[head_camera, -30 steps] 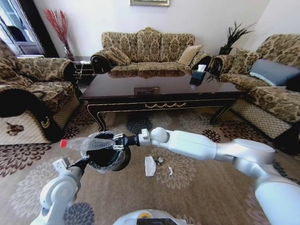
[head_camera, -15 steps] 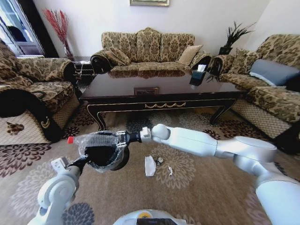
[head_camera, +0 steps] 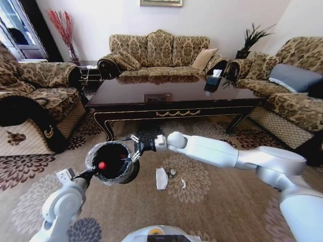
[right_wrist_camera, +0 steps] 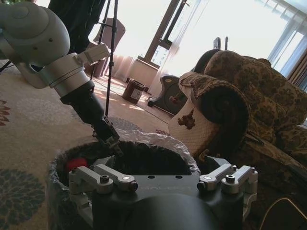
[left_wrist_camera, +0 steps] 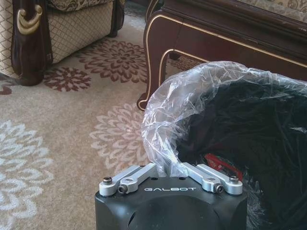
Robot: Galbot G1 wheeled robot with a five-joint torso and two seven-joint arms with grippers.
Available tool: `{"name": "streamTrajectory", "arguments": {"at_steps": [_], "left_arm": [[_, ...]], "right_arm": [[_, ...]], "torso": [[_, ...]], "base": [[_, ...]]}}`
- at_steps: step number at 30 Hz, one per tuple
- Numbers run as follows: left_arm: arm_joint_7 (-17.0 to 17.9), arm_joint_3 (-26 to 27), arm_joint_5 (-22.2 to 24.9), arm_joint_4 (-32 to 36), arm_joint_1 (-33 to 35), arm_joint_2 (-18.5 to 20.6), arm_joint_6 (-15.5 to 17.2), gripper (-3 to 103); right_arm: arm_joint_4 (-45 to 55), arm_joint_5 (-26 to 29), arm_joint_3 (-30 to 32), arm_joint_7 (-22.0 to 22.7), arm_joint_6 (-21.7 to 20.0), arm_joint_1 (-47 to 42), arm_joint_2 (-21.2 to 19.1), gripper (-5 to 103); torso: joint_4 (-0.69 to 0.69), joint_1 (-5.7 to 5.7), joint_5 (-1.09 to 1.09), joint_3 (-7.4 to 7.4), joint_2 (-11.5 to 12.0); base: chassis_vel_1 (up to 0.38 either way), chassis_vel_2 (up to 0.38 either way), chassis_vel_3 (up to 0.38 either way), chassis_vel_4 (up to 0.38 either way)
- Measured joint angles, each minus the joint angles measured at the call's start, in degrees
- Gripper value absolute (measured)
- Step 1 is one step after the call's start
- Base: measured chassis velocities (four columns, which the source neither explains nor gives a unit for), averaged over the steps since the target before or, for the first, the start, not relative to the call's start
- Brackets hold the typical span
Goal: Move to the front of the table and pick up the trash from the floor, then place it into the trash bin.
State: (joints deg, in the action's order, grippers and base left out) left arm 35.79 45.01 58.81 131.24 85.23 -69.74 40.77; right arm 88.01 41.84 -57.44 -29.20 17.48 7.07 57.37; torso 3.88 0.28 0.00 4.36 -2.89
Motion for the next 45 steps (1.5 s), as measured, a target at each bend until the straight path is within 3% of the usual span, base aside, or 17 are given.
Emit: {"name": "streamTrajectory", "arguments": {"at_steps": [5,10,14,15,18,20,21,22,27,32,33,36,43,45], "left_arm": [[0.0,0.6,0.1,0.6,0.6,-0.3,0.0,2],[0.7,2.5,2.2,1.5,0.9,-0.7,0.1,2],[1.7,4.7,4.7,2.2,1.0,-1.6,0.1,2],[1.7,4.7,4.7,2.2,1.0,-1.6,0.1,2],[1.8,7.2,6.5,3.3,0.8,-2.4,0.3,2],[1.9,8.6,7.6,3.7,0.4,-2.5,0.4,2],[1.9,8.6,7.6,3.7,0.4,-2.5,0.4,2],[2.6,10.9,10.0,4.2,-0.1,-2.5,0.5,2],[4.2,15.1,14.0,4.6,-0.6,-0.5,0.9,2],[4.9,16.2,15.2,4.7,-0.6,0.3,1.3,2],[5.0,16.6,15.5,4.8,-0.4,0.6,1.3,2],[5.1,16.2,15.8,4.9,-0.3,1.3,1.4,2],[5.0,14.8,15.5,4.8,-0.2,1.8,1.4,2],[4.8,13.9,15.3,4.5,-0.7,2.4,1.4,2]], "right_arm": [[-1.6,7.0,6.6,-1.7,-3.5,-5.5,-2.3,100],[-4.3,8.5,14.3,0.6,-9.4,-10.5,-5.1,100],[-5.5,10.2,20.3,9.9,-19.2,-14.6,-7.5,100],[-5.5,10.2,20.3,9.9,-19.2,-14.6,-7.5,100],[-4.6,15.2,22.2,22.0,-27.8,-18.5,-8.7,100],[-4.0,18.3,22.5,27.1,-30.2,-20.2,-8.6,100],[-4.0,18.3,22.5,27.1,-30.2,-20.2,-8.6,100],[-3.5,22.2,22.7,34.2,-32.6,-23.3,-7.9,100],[-3.5,27.7,22.1,45.3,-33.9,-30.6,-4.8,100],[-3.7,30.4,21.7,51.0,-34.5,-33.8,-3.4,100],[-3.8,32.2,21.7,54.9,-35.6,-35.1,-2.7,100],[-4.5,34.2,22.8,61.0,-38.2,-36.8,-1.4,100],[-8.6,33.9,25.0,62.8,-39.0,-38.5,0.9,100],[-10.7,33.1,26.2,62.9,-39.1,-39.2,1.3,100]], "torso": [[-0.01,0.0,0.01,0.01,0.0],[0.02,0.0,0.02,0.0,0.0],[0.0,0.0,0.01,0.0,0.0],[0.0,0.0,0.01,0.0,0.0],[0.02,0.0,0.01,0.0,0.0],[0.01,0.0,0.0,0.0,0.0],[0.01,0.0,0.0,0.0,0.0],[0.01,0.0,-0.01,0.0,0.0],[-0.01,0.0,0.0,0.0,0.0],[0.0,0.0,-0.01,0.0,0.0],[0.02,0.0,0.0,0.0,0.0],[0.01,0.0,-0.01,0.0,0.0],[-0.02,0.0,0.0,0.0,0.0],[0.03,0.0,-0.01,0.0,0.0]], "base": [[0.0,0.0,0.0,0.0],[0.0,0.0,0.0,0.0],[0.0,0.0,0.0,0.0],[0.0,0.0,0.0,0.0],[0.0,0.0,0.0,0.0],[0.0,0.0,0.0,0.0],[0.0,0.0,0.0,0.0],[0.0,0.0,0.0,0.0],[0.0,0.0,0.0,0.0],[0.0,0.0,0.0,0.0],[0.0,0.0,0.0,0.0],[0.0,0.0,0.0,0.0],[0.0,0.0,0.0,0.0],[0.0,0.0,0.0,0.0]]}}
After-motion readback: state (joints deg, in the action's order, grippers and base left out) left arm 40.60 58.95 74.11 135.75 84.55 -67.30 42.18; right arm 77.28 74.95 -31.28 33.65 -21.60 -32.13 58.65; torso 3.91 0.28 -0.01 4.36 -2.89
